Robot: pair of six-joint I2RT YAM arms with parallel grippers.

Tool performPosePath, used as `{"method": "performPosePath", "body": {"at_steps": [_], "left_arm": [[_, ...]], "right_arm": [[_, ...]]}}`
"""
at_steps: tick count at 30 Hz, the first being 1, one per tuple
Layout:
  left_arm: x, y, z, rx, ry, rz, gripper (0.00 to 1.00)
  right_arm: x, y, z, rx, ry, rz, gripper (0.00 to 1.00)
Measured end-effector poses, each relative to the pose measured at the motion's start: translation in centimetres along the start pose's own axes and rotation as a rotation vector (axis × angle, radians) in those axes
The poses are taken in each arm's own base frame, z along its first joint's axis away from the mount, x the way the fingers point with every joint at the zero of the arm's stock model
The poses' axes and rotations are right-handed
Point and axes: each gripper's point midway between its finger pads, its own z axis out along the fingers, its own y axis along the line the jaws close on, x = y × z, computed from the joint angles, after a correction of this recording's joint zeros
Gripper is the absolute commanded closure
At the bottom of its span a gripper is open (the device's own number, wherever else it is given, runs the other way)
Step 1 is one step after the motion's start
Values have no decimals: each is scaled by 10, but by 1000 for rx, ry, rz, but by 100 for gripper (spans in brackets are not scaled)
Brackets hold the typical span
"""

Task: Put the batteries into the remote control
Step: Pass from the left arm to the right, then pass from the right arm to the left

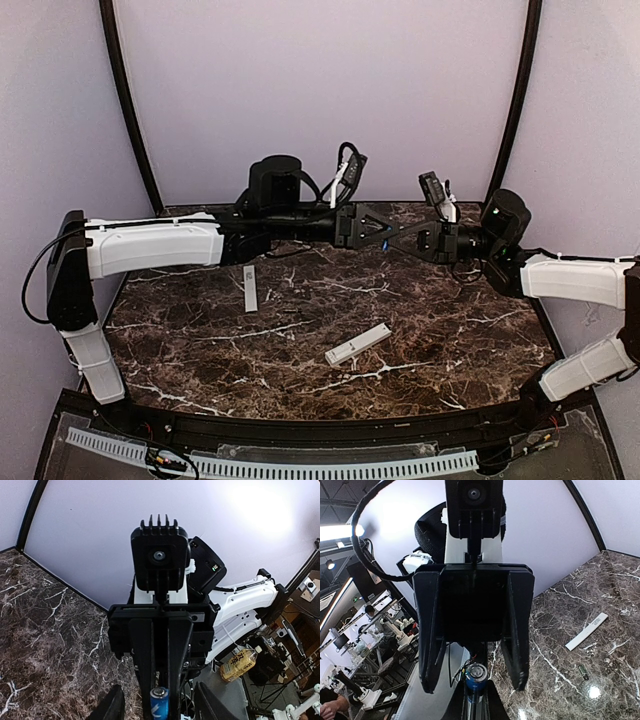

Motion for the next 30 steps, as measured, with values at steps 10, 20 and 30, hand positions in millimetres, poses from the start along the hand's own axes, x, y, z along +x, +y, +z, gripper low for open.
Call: {"method": "performPosePath", "body": {"at_steps": [10, 20, 30], "left_arm": [[-4, 0, -21, -77, -4, 59, 59], [17, -2, -30, -52, 41, 52, 68], [29, -5, -17, 9, 62, 33, 69]], "right_arm": [[-7, 3, -4, 12, -21, -17, 100], [-22, 10, -9, 42, -80, -55, 100], [-26, 10, -10, 47, -107, -44, 100]]}}
